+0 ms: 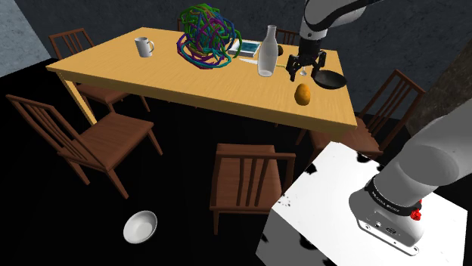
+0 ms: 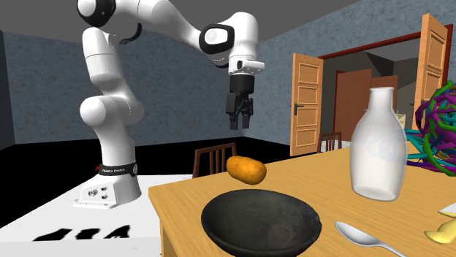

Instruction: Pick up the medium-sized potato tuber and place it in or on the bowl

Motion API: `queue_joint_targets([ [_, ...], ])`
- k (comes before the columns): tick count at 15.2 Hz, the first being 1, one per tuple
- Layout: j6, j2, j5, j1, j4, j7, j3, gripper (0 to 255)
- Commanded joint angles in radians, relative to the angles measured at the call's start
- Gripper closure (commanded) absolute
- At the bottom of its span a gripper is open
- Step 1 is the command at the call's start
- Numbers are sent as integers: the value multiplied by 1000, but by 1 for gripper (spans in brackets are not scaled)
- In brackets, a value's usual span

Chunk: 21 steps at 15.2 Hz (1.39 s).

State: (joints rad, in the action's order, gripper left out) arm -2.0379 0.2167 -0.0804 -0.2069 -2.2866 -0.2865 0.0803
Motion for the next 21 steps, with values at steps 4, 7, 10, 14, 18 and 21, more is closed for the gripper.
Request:
queue_joint_targets([
  [4, -90, -143, -18, -46, 59, -101, 34, 0],
  [7, -134, -226, -24, -73, 101, -155, 58, 0],
  [10, -161, -262, -25, -83, 111, -174, 69, 0],
  [14, -214, -291, -24, -86, 87, -173, 71, 0],
  [18, -247, -311, -23, -88, 74, -172, 72, 0],
  [21, -247, -311, -23, -88, 74, -172, 72, 0],
])
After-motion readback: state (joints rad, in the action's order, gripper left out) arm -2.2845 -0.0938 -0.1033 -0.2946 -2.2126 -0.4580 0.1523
